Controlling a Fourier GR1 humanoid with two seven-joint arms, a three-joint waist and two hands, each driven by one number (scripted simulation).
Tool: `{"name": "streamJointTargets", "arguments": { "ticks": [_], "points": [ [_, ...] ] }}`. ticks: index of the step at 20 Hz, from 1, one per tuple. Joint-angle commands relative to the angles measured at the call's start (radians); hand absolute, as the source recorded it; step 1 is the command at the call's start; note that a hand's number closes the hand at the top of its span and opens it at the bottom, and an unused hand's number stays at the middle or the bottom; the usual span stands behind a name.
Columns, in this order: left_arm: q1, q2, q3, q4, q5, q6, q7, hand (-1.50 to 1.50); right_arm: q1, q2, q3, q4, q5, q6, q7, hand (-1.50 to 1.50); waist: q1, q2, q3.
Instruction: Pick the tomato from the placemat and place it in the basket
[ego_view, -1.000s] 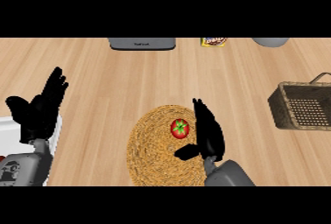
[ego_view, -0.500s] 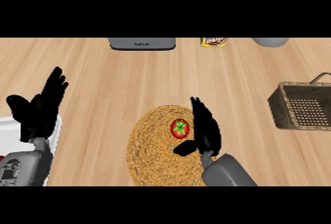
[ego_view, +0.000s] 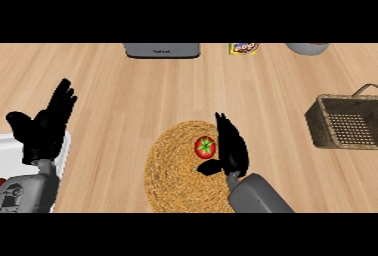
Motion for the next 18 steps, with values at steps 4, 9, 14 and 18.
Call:
{"name": "streamJointTargets", "arguments": {
  "ticks": [4,9,14,18],
  "points": [
    [-0.029,0.044,0.028,-0.028,0.019,-0.033,0.049,0.0,-0.023,0.01,0.067,0.101,-0.074,0.089,-0.09,1.5,0.011,0.01,0.005],
    [0.008,-0.006,-0.004,-0.005,-0.02,-0.004,-0.019,0.0,-0.031,0.009,0.064,0.167,-0.124,0.046,-0.199,1.5,0.014,0.012,0.005],
    [-0.064,0.034,0.025,0.01,-0.003,-0.026,0.051,0.0,-0.003,0.008,0.05,0.144,-0.09,0.042,-0.206,1.5,0.0,0.011,0.005],
    [0.026,-0.012,-0.007,-0.037,-0.019,-0.007,0.013,0.0,0.112,-0.025,0.122,0.016,-0.115,0.08,-0.258,1.5,-0.005,0.005,0.005]
  ]
}}
